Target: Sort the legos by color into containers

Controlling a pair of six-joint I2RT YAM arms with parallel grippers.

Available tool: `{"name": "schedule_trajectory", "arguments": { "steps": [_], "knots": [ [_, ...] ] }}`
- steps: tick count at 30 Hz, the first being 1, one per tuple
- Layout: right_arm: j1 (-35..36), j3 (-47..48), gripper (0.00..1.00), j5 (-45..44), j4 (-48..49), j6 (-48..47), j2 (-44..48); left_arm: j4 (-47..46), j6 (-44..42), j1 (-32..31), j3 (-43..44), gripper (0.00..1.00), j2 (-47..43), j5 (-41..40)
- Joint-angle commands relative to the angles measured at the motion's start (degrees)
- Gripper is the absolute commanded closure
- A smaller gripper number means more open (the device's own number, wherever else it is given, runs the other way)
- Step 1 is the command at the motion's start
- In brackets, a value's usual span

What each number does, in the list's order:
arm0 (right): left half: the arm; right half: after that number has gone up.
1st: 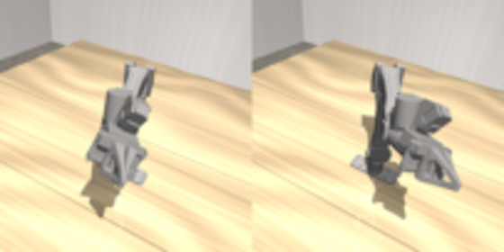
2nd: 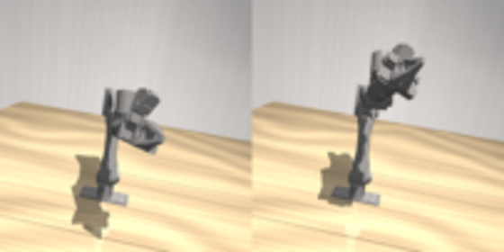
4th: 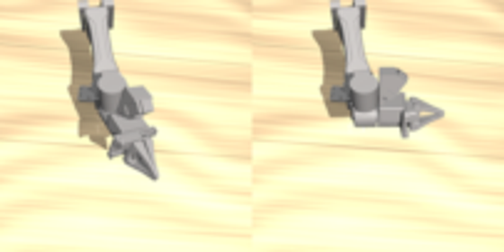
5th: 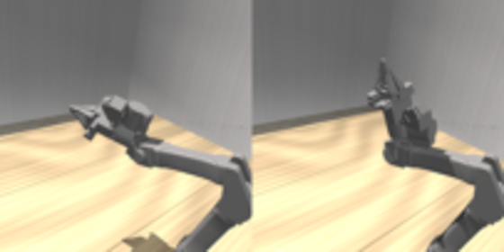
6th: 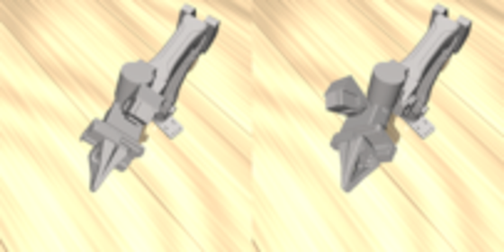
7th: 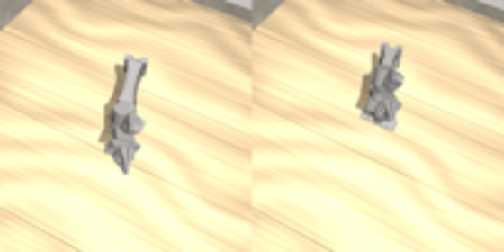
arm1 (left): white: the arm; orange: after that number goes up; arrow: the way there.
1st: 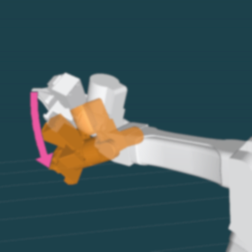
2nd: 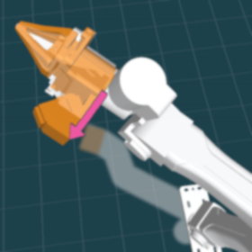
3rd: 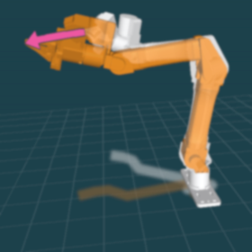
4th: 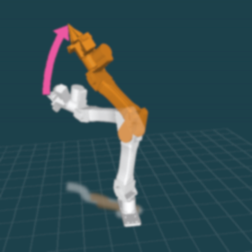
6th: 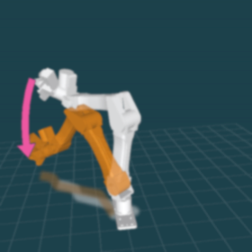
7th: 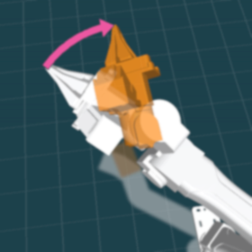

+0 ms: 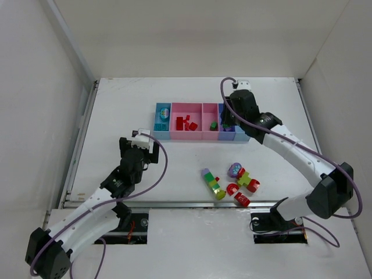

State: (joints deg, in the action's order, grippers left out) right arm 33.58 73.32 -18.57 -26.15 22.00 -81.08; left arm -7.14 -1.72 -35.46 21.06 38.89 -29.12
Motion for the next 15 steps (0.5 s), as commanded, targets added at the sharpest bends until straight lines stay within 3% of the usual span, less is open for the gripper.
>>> {"name": "schedule_trajectory", "arguments": {
  "steps": [1,5,9,15],
  "knots": [
    [-2.2,0.7,1.00,-0.2,1.5,-1.7,0.3,-2.0,-0.2,0.7,0.7,0.07,1.4,0.8],
    [-3.9,0.7,1.00,3.5,3.5,-3.6,-2.1,-2.5,-1.5,2.8,3.0,0.00,3.5,0.8],
    [-4.4,6.1,1.00,5.4,4.0,-5.5,-10.0,-10.5,-4.8,5.3,4.2,0.00,6.5,0.2],
    [-5.5,16.1,1.00,10.6,5.9,-6.1,-21.9,-17.3,-4.6,10.2,5.9,0.00,10.1,8.2]
  ]
}}
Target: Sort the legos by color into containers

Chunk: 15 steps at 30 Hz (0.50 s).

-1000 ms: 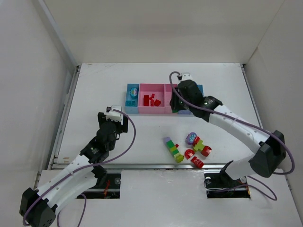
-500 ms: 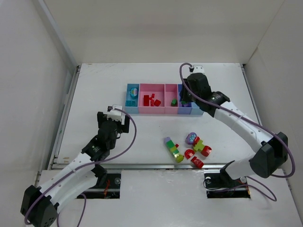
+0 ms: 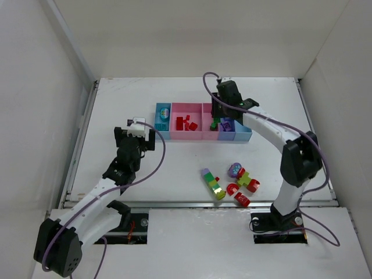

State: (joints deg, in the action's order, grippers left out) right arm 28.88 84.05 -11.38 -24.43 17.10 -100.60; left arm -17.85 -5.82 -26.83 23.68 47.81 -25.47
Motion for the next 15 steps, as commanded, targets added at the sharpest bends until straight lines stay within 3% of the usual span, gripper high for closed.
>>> {"name": "schedule_trajectory", "arguments": {
  "steps": [1,5,9,10,13,15],
  "knots": [
    [-1.4,8.3,1.00,4.0,4.2,-1.2,-5.7,-6.6,-0.5,1.6,3.3,0.00,2.7,5.5],
    [-1.9,15.7,0.99,4.5,0.1,-1.2,-13.7,-7.2,0.2,3.5,3.3,0.00,4.6,5.5],
    [-3.0,18.3,0.67,6.2,-2.6,-1.2,-17.1,-7.2,2.5,5.1,2.8,0.00,5.3,5.5],
    [-3.0,18.3,0.45,7.1,-2.6,-1.2,-17.1,-7.2,2.5,5.1,2.8,0.00,5.3,5.5],
    [-3.6,17.0,0.22,9.8,-1.3,-1.2,-16.5,-7.2,1.9,5.1,2.8,0.00,5.3,7.3],
    [-4.1,17.0,0.17,9.8,-1.3,-1.7,-15.7,-7.2,1.9,5.1,2.8,0.00,5.3,7.9]
  ]
}}
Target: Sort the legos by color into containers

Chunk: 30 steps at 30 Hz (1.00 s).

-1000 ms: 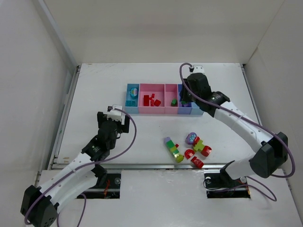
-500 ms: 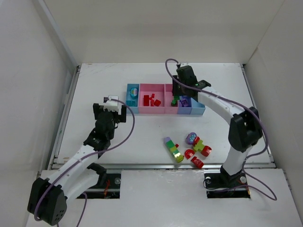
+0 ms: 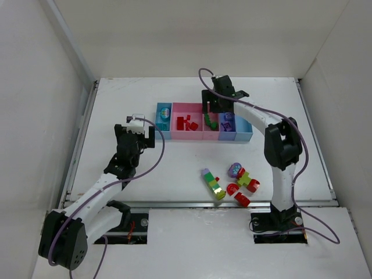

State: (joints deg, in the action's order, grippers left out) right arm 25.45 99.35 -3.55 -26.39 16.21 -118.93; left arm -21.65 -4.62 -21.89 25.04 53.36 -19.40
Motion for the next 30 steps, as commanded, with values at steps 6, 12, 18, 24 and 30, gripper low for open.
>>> {"name": "schedule_trajectory", "arguments": {
  "steps": [6,12,18,24,30],
  "knots": [
    [0.6,0.4,0.07,3.7,0.6,-5.7,9.2,-1.0,0.7,0.2,1.4,0.00,-2.6,1.2],
    [6.4,-8.7,0.07,1.4,-3.0,-12.8,18.3,5.6,2.6,-1.6,0.9,0.00,-6.6,2.0],
    [18.0,-24.2,0.07,1.9,-6.4,-11.1,23.8,7.6,3.1,-6.2,-2.2,0.00,-10.3,2.0],
    [25.3,-32.5,0.07,2.4,-5.9,-4.1,25.7,5.2,2.1,-11.2,-3.4,0.00,-12.4,-0.2],
    [26.7,-38.4,0.07,0.8,-4.3,2.7,29.5,4.2,1.5,-13.0,-4.5,0.00,-14.4,-1.4]
  ]
}}
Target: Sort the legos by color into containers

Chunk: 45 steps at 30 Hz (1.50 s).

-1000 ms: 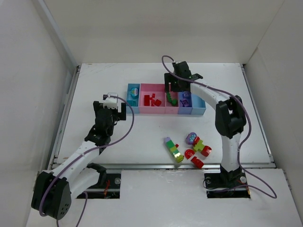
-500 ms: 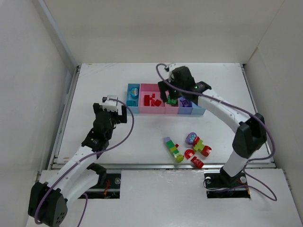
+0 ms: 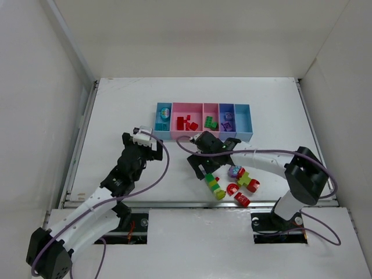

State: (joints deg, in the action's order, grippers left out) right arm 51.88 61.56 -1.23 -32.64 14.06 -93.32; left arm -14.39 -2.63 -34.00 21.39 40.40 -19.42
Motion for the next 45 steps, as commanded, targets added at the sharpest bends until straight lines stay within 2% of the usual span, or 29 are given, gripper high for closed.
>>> {"name": "schedule_trajectory", "arguments": {
  "steps": [1,7,9,13,16,17,20,21,24,26,27,30,31,33,37,38,42,45],
  "knots": [
    [0.2,-0.7,0.07,-2.3,2.0,5.4,3.9,-3.1,-0.4,-0.9,-0.8,0.00,-1.5,-1.4],
    [2.5,-3.2,0.08,-1.1,0.7,5.9,3.4,-4.2,-1.0,-1.4,-1.3,0.00,-3.1,-0.9],
    [3.9,-5.1,0.12,-0.5,0.7,6.5,3.4,-4.2,-1.5,-1.4,-1.3,0.00,-3.1,-0.9],
    [3.9,-7.4,0.26,0.6,0.7,8.3,3.9,-4.2,-2.0,-1.4,-1.3,0.00,-3.1,-0.3],
    [3.9,-8.6,0.44,0.0,1.4,9.3,5.3,-4.2,-3.2,-1.4,-1.3,0.00,-3.1,1.6],
    [3.9,-8.6,0.61,-0.7,1.4,9.3,5.3,-4.2,-3.3,-1.4,-1.3,0.00,-3.1,2.7],
    [3.9,-8.1,0.86,-2.4,2.6,9.3,5.3,-3.5,-3.8,-1.4,-0.8,0.00,-3.1,6.3],
    [3.9,-8.1,1.00,-2.4,2.6,9.3,5.3,-3.4,-4.9,-1.4,-0.8,0.00,-3.1,7.5],
    [3.9,-5.7,1.00,-4.6,2.6,6.9,6.4,-2.1,-8.0,-2.0,-0.1,0.00,-3.7,14.1],
    [3.9,-4.5,1.00,-5.1,3.4,4.5,10.2,-1.3,-13.7,-2.0,0.5,0.00,-5.4,19.7],
    [3.9,-4.0,1.00,-5.1,4.2,1.3,11.8,0.3,-16.6,-2.0,1.0,0.00,-5.9,27.8],
    [3.9,-4.0,1.00,-3.0,8.7,-6.5,18.6,5.9,-28.5,-2.0,3.1,0.00,-7.2,41.2],
    [3.9,-4.0,1.00,-2.3,9.5,-8.5,19.9,7.9,-32.0,-2.0,4.6,0.00,-7.2,49.7],
    [3.9,-4.0,1.00,-0.1,10.8,-12.3,22.8,11.9,-39.4,-2.0,6.3,0.00,-5.8,56.7],
    [3.9,-1.8,1.00,3.3,10.2,-22.1,24.0,14.7,-48.2,-2.0,10.6,0.00,1.0,62.4],
    [3.9,-1.8,1.00,3.3,9.6,-23.1,24.0,16.0,-51.4,-2.0,13.9,0.00,2.9,65.1],
    [3.9,-0.5,1.00,2.7,9.6,-26.8,23.3,21.1,-52.0,-2.0,24.1,0.00,12.8,71.1],
    [3.9,-0.5,1.00,2.2,9.6,-28.4,24.1,32.2,-58.2,-2.0,32.5,0.00,19.7,75.1]
  ]
}}
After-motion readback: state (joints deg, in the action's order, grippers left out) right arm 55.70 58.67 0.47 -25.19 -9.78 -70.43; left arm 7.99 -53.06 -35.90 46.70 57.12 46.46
